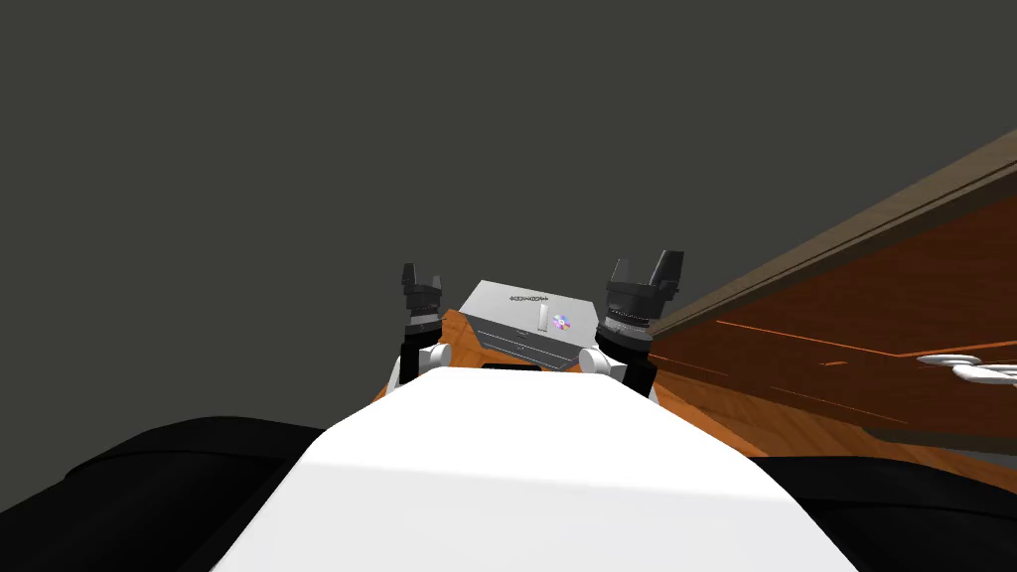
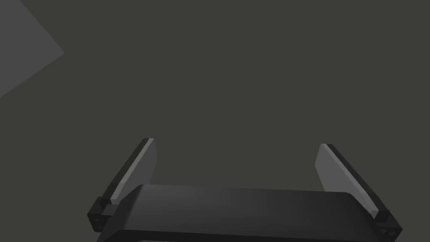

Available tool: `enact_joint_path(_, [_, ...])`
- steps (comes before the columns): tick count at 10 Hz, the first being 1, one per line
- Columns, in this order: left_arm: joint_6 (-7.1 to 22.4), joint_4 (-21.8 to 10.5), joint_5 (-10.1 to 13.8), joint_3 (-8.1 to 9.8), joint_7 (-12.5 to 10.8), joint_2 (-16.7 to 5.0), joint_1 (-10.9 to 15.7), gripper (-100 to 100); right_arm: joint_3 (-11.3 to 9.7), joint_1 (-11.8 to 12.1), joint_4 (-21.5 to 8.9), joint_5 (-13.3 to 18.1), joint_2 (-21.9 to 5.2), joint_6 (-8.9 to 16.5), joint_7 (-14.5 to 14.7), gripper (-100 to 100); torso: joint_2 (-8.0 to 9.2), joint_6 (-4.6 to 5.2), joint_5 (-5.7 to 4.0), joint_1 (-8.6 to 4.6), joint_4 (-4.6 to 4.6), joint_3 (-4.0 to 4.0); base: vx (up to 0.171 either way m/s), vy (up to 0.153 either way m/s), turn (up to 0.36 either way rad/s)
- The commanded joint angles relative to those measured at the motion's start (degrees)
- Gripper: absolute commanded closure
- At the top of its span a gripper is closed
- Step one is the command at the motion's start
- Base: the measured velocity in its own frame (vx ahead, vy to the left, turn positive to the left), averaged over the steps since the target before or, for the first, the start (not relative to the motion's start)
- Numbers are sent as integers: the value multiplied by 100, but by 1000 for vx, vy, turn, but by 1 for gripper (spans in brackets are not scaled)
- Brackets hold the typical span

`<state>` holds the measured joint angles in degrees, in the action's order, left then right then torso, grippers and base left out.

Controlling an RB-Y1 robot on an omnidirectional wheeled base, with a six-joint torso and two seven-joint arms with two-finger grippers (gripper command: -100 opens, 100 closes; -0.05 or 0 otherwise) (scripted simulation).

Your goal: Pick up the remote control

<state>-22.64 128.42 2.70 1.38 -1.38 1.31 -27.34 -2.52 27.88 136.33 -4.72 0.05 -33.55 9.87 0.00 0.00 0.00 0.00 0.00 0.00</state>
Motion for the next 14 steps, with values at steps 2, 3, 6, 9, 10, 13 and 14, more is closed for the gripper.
enact_joint_path(2, [0, 0, 0, 0, 0, 0, 1, 0, 62, 77, -149, 103, -363, -124, -9, -100, 22, -2, -1, -5, 4, 12, -108, -15, 177])
enact_joint_path(3, [0, 0, 0, -1, 0, 0, 2, 0, 93, 111, -233, 167, -493, -181, -10, -100, 44, -2, -2, -7, 9, 25, -151, -24, 197])
enact_joint_path(6, [0, 0, 0, 0, 0, 0, 2, 0, 234, 237, -596, 477, -927, -394, 6, -100, 66, -1, -1, -6, 15, 38, -172, -5, 278])
enact_joint_path(9, [1, -1, 0, -1, 0, 0, 3, 0, 447, 384, -1060, 993, -1430, -642, 65, -100, 76, -3, -1, -8, 17, 45, -201, -4, 416])
enact_joint_path(10, [1, -1, 0, 0, 0, 0, 3, 0, 447, 384, -1129, 1002, -1448, -642, 65, -100, 80, -2, -3, -18, 18, 47, -138, -14, 166])
enact_joint_path(13, [0, 0, 0, 1, 0, -1, 0, 0, 623, 498, -1561, 1485, -1831, -822, 134, -100, 34, 2, -5, -25, 9, 21, -94, -5, 278])
enact_joint_path(14, [0, 0, 0, 0, 0, -1, 2, 0, 723, 559, -1706, 1649, -2020, -915, 177, -100, 36, -2, -5, -23, 9, 21, -165, 0, 364])
